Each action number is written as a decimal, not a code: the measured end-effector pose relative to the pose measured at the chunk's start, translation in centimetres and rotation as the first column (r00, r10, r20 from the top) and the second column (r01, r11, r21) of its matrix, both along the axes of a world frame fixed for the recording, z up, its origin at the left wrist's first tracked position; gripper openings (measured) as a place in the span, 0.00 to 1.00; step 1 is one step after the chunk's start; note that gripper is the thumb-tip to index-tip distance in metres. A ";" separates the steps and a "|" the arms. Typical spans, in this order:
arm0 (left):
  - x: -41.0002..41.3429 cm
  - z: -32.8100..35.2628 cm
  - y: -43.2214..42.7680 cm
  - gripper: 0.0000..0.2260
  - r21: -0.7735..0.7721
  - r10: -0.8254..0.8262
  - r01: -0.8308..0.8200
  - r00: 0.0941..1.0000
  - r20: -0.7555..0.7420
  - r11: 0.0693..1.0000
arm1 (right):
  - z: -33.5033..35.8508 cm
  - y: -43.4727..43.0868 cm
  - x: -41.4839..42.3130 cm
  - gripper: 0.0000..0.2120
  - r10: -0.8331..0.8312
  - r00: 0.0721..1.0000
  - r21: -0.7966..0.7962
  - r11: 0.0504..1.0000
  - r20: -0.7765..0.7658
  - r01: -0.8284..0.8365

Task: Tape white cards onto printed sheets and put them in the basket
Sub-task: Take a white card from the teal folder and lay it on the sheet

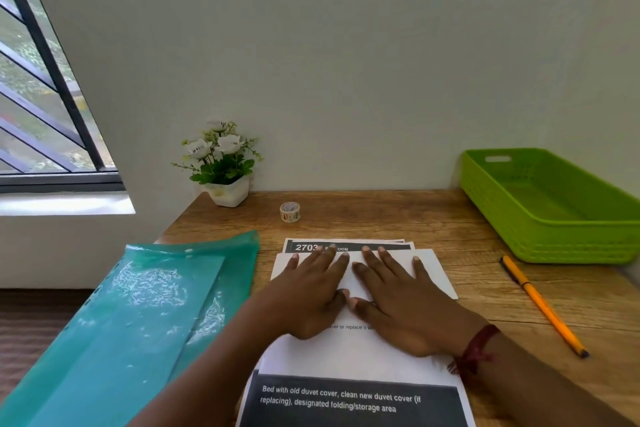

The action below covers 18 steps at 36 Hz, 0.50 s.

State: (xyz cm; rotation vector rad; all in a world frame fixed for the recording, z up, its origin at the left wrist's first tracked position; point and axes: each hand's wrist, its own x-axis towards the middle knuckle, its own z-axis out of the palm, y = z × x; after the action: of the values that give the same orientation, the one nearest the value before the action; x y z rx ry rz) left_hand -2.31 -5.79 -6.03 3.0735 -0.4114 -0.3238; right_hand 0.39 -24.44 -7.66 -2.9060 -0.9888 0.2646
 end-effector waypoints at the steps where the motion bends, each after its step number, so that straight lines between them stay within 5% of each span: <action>1: 0.0 -0.4 -0.1 0.28 0.023 -0.004 0.004 1.000 0.001 1.000 | -0.2 0.2 0.0 0.42 0.001 1.000 0.002 1.000 0.006 -0.001; 10: 0.4 -1.5 -0.5 0.28 0.090 -0.001 -0.005 0.998 0.059 0.996 | -0.7 0.7 0.0 0.47 -0.032 0.999 0.018 0.999 0.010 0.032; 15: 0.5 -1.5 -0.4 0.29 0.065 0.035 -0.036 0.999 0.018 0.997 | -1.1 0.8 0.0 0.33 -0.078 0.997 -0.021 0.997 0.017 0.079; 18: 0.6 -1.7 -0.3 0.29 0.062 0.072 -0.071 0.997 -0.007 0.996 | -1.1 0.6 0.2 0.33 -0.127 0.992 -0.028 0.991 0.004 0.127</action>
State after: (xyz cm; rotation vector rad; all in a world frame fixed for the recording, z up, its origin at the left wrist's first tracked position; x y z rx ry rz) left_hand -1.75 -6.06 -7.76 3.1366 -0.2956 -0.3550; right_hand 0.57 -23.84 -8.76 -2.9800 -0.8019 0.2697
